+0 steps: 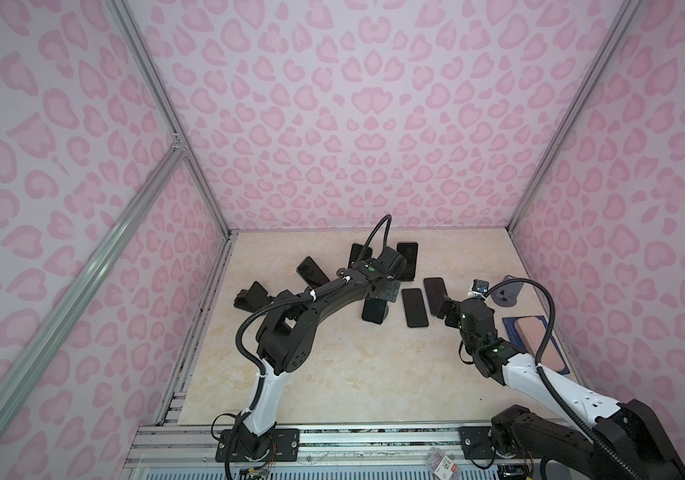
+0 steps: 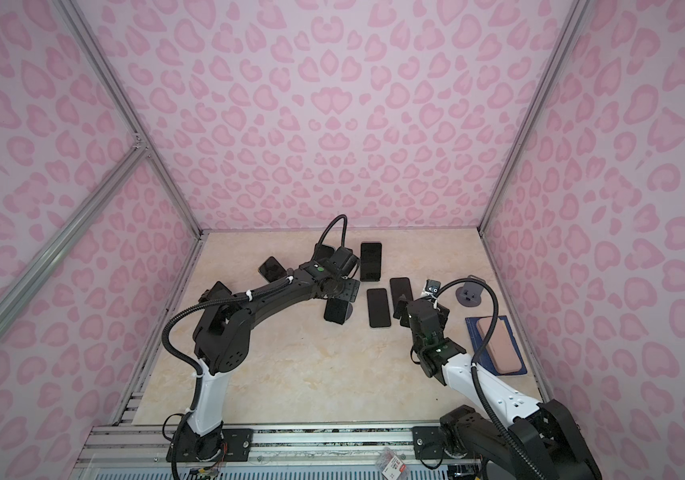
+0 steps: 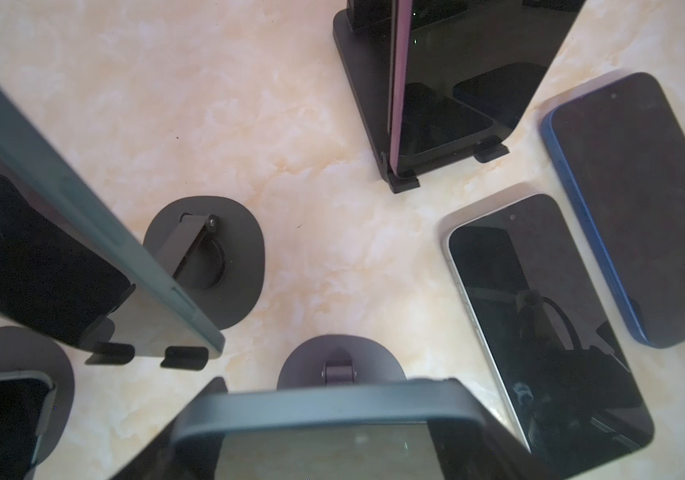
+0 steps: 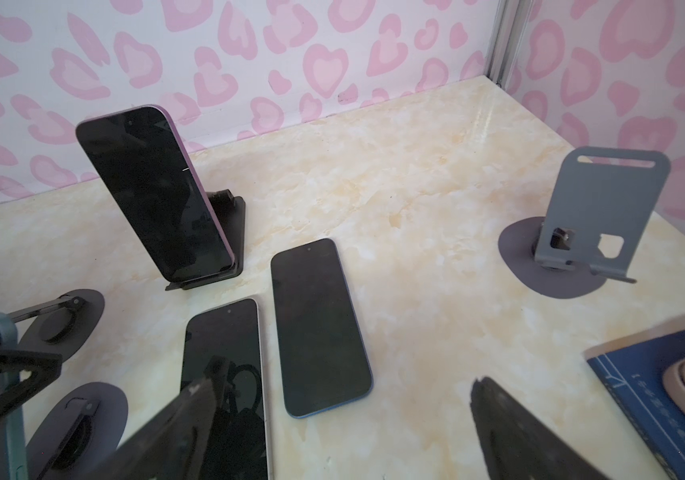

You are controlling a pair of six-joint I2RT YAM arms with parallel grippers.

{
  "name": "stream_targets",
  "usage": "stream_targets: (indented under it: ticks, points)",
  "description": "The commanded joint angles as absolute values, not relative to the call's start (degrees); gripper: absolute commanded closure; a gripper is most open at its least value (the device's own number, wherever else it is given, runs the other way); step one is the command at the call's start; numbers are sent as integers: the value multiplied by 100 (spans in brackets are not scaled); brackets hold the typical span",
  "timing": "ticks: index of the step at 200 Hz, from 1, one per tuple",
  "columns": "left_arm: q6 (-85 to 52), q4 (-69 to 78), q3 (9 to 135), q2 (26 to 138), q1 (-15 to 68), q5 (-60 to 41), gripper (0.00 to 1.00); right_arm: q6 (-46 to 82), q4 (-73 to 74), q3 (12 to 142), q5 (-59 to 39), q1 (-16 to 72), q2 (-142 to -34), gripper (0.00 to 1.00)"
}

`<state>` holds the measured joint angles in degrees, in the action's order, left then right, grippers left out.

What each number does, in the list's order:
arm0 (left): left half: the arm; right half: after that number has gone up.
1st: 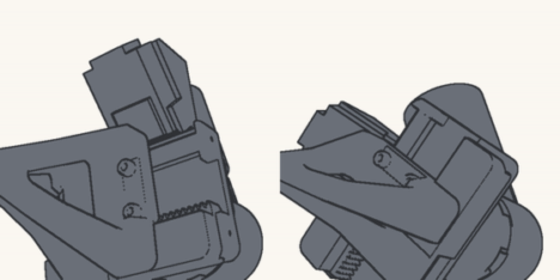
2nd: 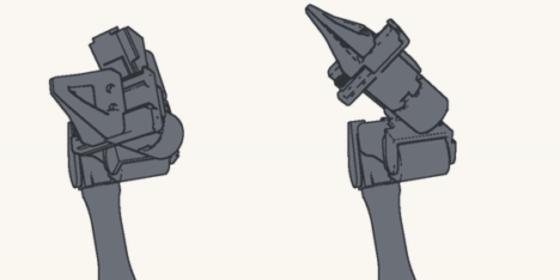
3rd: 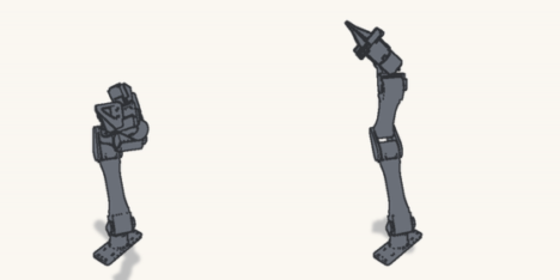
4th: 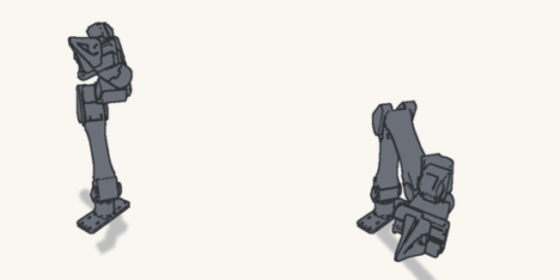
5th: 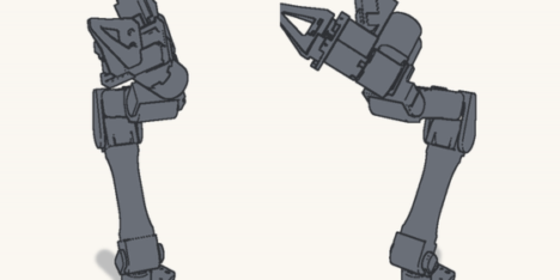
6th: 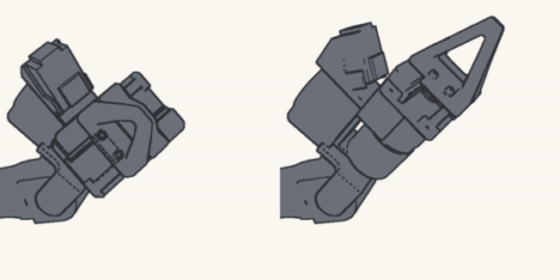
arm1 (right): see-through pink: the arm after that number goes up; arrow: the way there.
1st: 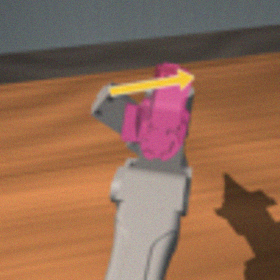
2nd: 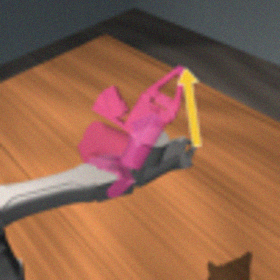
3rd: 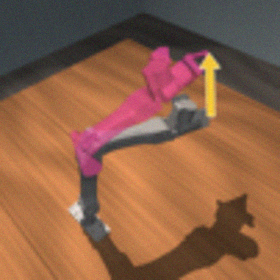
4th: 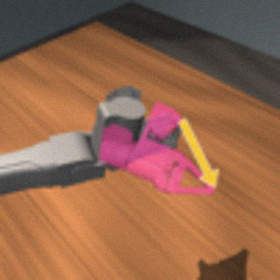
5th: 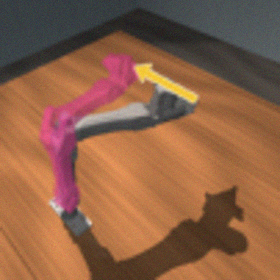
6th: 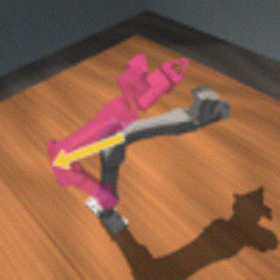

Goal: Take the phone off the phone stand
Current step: 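Lift the dark phone up off its round stand with the left gripper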

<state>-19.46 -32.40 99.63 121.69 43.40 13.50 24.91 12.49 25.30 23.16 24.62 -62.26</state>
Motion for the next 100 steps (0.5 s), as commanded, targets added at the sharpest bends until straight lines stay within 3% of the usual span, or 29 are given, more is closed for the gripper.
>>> stream_targets:
  ticks: [1,100]
  points:
    - [-1883,-3208,9933,12146,4348,1520,21,2496,1310,2553,2429,2461,-6198,2]
    - [-1900,-3029,9677,11736,4391,1313,27,2503,1314,2549,2391,2470,-6201,2]
